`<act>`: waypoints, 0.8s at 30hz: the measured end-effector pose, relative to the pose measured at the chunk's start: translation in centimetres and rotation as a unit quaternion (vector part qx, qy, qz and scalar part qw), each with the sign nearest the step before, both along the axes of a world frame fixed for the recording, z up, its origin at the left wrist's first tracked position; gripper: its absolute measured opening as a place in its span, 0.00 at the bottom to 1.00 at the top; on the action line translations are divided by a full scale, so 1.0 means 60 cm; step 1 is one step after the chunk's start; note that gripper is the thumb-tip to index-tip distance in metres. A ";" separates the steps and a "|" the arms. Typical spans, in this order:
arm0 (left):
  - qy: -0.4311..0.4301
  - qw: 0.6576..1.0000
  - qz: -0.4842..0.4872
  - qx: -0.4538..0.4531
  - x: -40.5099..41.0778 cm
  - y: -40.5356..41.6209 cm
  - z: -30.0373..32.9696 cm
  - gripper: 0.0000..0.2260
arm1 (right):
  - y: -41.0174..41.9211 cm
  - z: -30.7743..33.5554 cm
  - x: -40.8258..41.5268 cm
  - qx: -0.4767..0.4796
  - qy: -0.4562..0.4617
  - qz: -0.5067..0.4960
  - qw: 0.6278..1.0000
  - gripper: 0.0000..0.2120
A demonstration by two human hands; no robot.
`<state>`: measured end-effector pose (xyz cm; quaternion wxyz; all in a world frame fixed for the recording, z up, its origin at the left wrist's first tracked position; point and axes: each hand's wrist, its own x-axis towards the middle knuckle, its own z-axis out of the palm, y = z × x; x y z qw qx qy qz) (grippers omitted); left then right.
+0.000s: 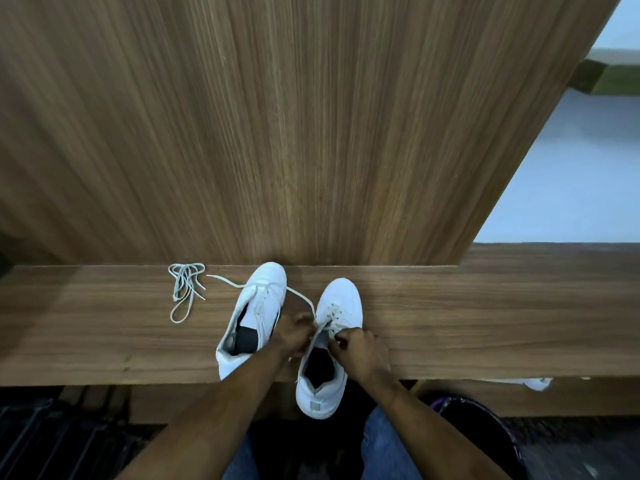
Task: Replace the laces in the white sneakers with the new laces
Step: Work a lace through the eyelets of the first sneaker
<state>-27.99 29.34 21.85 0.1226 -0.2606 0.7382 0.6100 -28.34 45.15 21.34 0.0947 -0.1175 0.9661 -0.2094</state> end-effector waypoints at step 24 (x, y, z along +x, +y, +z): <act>0.092 0.959 0.247 0.104 -0.103 -0.121 0.103 0.06 | 0.007 -0.010 -0.001 -0.041 -0.016 -0.027 0.999 0.12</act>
